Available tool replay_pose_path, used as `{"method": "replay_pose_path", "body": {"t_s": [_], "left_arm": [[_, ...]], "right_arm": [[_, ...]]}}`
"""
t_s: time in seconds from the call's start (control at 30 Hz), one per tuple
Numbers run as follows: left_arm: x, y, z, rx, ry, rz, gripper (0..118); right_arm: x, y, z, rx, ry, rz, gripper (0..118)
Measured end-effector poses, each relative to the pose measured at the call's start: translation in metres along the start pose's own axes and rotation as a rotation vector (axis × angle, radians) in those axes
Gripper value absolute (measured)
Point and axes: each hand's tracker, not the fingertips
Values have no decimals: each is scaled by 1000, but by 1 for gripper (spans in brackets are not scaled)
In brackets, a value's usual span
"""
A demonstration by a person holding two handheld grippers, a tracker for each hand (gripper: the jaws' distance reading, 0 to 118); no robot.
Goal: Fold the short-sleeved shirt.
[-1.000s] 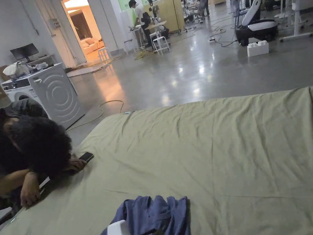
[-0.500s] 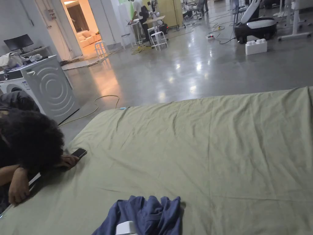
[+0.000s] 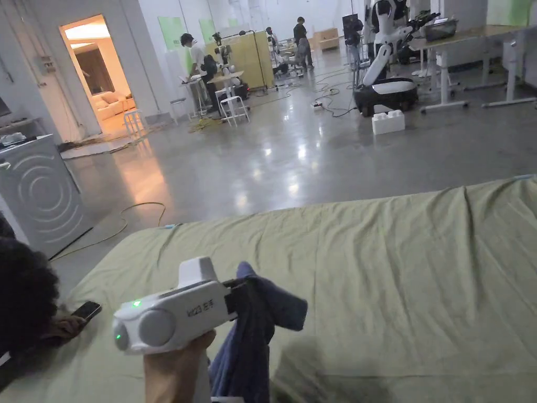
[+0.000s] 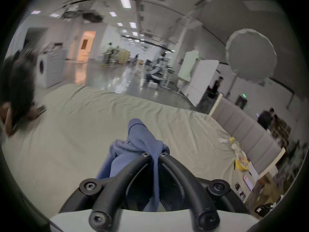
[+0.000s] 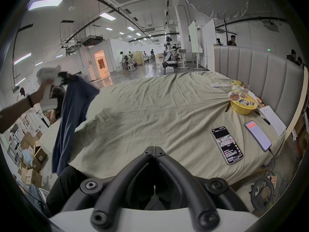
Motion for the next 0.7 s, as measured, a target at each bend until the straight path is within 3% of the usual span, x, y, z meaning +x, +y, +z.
{"method": "replay_pose_path", "body": {"t_s": [0.17, 0.3, 0.37, 0.5, 0.6, 0.63, 0.7], "left_arm": [[116, -21, -75, -114, -237, -139, 2], [205, -97, -120, -259, -476, -243, 2], [239, -142, -132, -362, -595, -224, 2], [294, -227, -119, -517, -772, -337, 2], [311, -269, -94, -528, -811, -354, 3], [315, -279, -88, -527, -796, -354, 9], [315, -289, -81, -518, -720, -367, 51]], "right_arm": [[10, -4, 12, 4, -49, 9, 0], [25, -10, 23, -22, -86, -16, 0], [31, -14, 30, -35, -102, -7, 0], [42, -22, 41, -51, -143, 1, 0], [48, -28, 40, -65, -140, -34, 0], [48, -29, 39, -68, -137, -39, 0], [46, -29, 37, -67, -129, -43, 0]]}}
